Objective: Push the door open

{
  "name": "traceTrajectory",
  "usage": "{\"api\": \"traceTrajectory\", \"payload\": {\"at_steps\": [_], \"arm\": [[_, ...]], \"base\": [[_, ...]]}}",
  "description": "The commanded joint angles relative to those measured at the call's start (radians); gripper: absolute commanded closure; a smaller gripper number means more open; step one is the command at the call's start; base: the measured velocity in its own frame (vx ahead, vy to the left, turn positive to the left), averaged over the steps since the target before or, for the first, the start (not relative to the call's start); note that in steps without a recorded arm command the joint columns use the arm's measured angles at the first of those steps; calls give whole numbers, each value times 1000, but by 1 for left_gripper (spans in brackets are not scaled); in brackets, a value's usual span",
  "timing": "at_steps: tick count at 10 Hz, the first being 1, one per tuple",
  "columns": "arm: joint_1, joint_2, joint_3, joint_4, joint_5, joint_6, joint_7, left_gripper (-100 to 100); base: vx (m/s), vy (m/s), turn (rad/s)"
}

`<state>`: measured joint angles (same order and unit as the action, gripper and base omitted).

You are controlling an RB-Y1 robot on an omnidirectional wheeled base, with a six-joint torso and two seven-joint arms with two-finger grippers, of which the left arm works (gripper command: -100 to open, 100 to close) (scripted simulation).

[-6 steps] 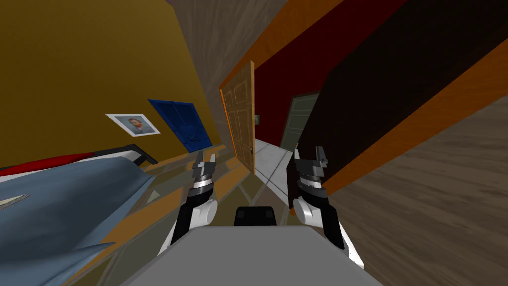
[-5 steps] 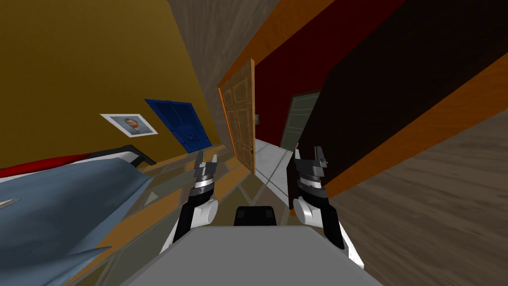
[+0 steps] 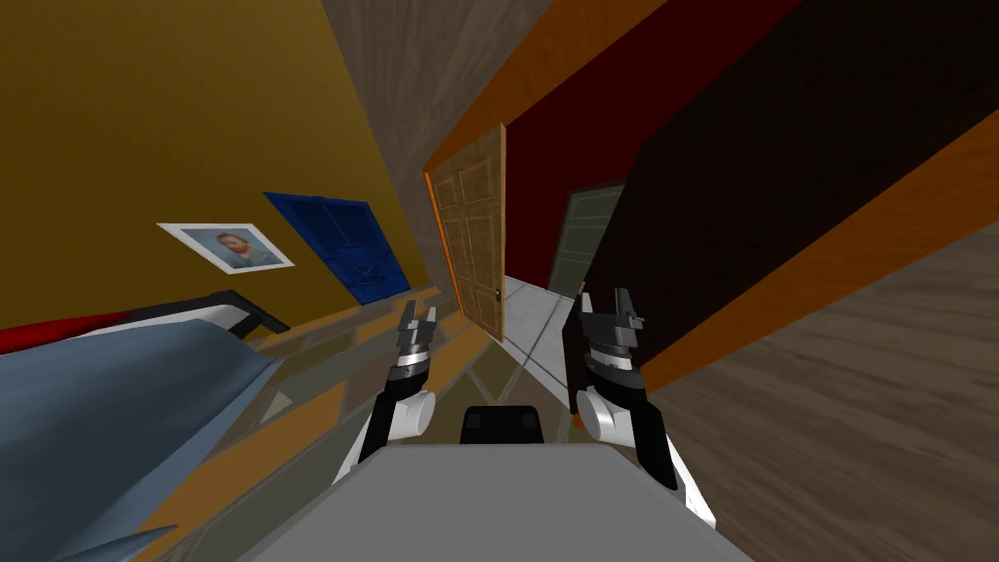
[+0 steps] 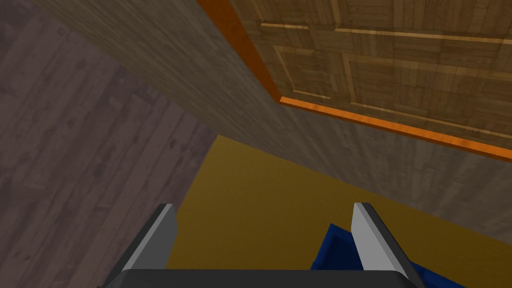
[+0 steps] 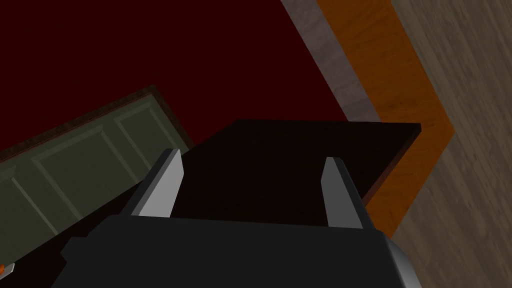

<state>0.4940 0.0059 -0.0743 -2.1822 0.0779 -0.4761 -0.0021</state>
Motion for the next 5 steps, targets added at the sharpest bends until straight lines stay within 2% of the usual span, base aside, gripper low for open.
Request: {"api": "traceTrajectory", "payload": {"at_steps": [1,5], "arm": [[-5,10,-7,32,-1,-10,4,-100],[-34,28,-30,129,-9,-31,9,-100]], "base": [[72,40,-81],[83,53,-81]]}}
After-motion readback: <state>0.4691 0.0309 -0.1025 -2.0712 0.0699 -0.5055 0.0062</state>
